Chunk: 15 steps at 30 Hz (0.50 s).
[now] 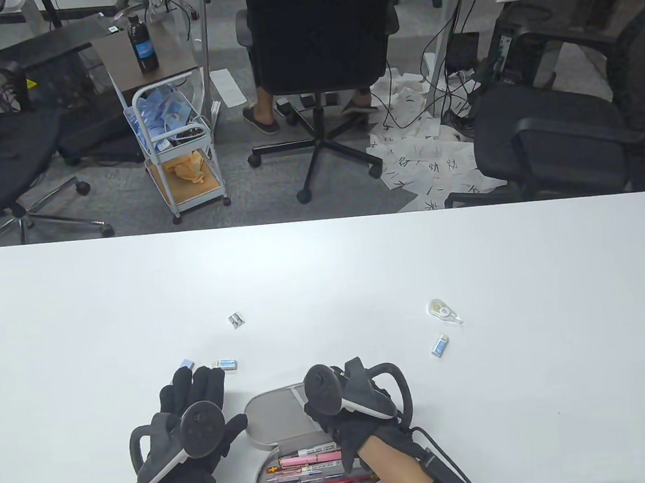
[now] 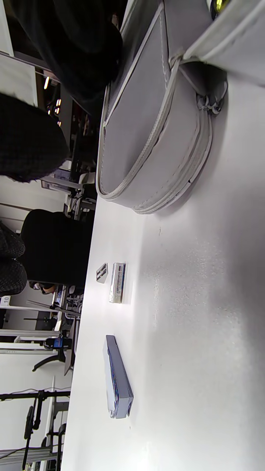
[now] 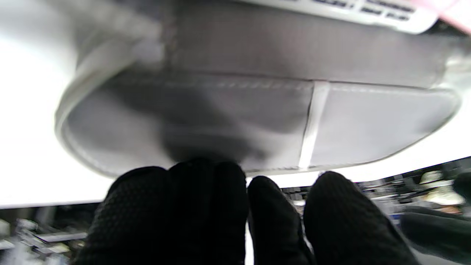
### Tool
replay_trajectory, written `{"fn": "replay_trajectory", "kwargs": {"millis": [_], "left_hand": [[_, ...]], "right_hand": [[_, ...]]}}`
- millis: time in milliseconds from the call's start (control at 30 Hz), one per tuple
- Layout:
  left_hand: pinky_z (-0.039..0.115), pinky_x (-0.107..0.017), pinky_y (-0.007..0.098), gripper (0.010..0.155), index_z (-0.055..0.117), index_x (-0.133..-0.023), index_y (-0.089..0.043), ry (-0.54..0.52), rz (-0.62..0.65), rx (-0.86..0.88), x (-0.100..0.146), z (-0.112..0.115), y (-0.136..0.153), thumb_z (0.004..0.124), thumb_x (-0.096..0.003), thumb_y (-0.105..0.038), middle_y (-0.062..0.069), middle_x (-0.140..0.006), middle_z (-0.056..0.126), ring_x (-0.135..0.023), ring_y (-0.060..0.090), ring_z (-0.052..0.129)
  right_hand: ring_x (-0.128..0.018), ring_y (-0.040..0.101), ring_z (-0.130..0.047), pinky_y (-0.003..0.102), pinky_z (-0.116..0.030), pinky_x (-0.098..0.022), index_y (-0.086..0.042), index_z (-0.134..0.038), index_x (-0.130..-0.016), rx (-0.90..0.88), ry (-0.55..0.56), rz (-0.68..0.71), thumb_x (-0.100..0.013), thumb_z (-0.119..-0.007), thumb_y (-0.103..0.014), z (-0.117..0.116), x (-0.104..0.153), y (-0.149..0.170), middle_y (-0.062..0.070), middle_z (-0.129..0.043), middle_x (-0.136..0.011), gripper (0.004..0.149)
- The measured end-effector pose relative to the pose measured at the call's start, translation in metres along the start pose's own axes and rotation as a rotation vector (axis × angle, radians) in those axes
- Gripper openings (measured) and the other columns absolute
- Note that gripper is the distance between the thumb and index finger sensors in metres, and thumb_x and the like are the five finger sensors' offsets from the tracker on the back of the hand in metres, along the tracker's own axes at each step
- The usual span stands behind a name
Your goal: Pack double-layer zippered pencil case
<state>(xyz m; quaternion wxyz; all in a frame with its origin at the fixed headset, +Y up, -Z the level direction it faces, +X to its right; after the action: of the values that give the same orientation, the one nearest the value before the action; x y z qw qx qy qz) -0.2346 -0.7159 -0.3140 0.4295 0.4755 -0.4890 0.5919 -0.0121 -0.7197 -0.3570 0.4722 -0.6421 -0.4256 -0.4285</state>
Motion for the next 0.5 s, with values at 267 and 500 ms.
{"fn": "replay_trajectory", "kwargs": {"millis": [267,500], "left_hand": [[0.028,-0.072,0.065,0.087,0.045,-0.119,-0.007,-0.018,0.009,0.019,0.001,-0.004,-0.001,0.082,-0.0549,-0.051,0.025,-0.122,0.044,-0.105,0.056,0.028],[0.028,-0.072,0.065,0.086,0.044,-0.119,-0.006,-0.016,0.012,0.040,0.000,-0.005,0.001,0.081,-0.0553,-0.051,0.025,-0.122,0.043,-0.105,0.056,0.027]], "right_hand": [[-0.091,0.055,-0.061,0.070,-0.063,-0.059,-0.006,-0.059,-0.105,0.049,-0.128,-0.194,-0.051,-0.075,-0.046,-0.035,-0.008,-0.022,0.030,-0.056,-0.107,0.069],[-0.091,0.059,-0.055,0.078,-0.057,-0.049,-0.006,-0.074,-0.087,-0.053,-0.111,-0.193,-0.050,-0.077,-0.030,-0.042,-0.013,-0.028,0.030,-0.057,-0.105,0.045]]}}
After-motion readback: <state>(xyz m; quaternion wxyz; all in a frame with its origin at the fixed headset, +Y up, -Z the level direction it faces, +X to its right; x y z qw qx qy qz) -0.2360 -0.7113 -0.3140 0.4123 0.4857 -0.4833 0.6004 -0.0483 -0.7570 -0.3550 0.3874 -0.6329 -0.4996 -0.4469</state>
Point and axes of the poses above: the tracker on the back of each hand, its own y axis roughly to the little-finger side, its own x axis roughly from the fingertips to the wrist, z = x × y, the point moved 4 cm from there along -x, roughly from the wrist to the fingertips
